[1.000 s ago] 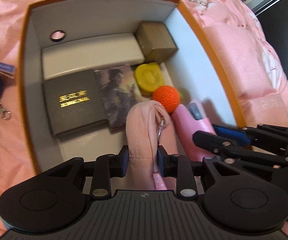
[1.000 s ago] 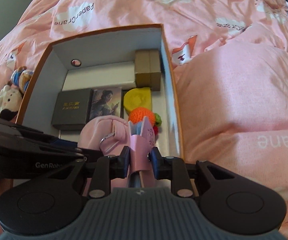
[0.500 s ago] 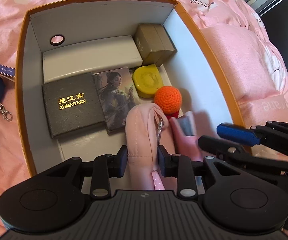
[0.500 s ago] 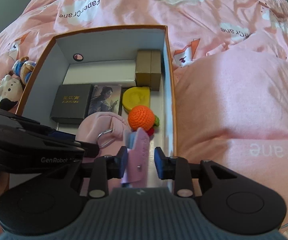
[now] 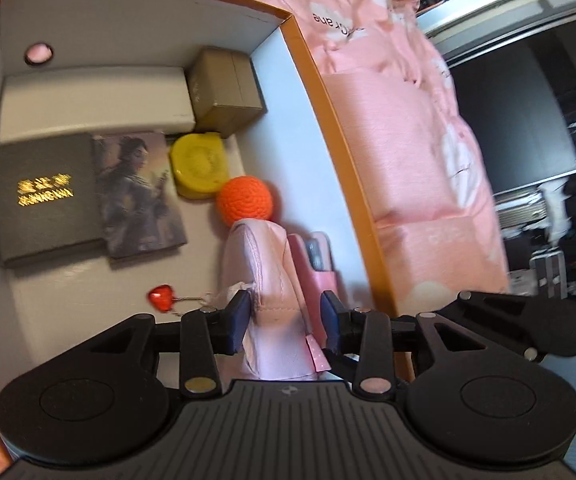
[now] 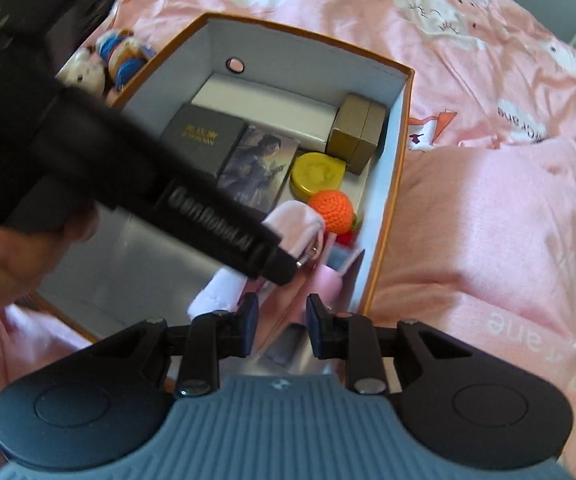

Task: Organize objects
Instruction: 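Lower the pouch and card holder into the box and open both grippers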

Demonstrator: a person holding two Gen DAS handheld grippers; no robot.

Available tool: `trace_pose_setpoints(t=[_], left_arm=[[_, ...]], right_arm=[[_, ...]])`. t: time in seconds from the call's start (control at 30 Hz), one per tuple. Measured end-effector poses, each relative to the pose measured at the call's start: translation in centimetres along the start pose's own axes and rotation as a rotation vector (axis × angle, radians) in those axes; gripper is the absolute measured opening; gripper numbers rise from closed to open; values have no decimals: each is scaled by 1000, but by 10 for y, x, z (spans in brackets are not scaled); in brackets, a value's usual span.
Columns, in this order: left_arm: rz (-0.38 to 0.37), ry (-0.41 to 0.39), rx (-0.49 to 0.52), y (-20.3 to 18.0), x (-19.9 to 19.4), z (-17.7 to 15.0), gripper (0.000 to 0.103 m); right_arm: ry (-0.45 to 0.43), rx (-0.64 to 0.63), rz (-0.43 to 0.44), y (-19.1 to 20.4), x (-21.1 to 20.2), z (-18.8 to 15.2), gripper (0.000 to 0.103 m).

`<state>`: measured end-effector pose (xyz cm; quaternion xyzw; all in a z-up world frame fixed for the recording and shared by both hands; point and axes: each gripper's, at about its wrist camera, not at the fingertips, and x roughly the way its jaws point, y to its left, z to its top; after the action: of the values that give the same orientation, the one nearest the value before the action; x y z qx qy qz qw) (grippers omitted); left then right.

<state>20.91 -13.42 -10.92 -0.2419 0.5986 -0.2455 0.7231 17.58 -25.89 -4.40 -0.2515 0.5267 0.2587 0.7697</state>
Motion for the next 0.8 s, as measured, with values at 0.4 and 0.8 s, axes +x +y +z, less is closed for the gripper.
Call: trace_pose_setpoints(t=[0.4, 0.8], left_arm=[[-29, 9, -28, 1, 3, 0, 31], [131, -27, 139, -12, -12, -13, 31]], right_arm=[[25, 35, 52, -3, 2, 2, 39], [62, 112, 38, -32, 5, -5, 0]])
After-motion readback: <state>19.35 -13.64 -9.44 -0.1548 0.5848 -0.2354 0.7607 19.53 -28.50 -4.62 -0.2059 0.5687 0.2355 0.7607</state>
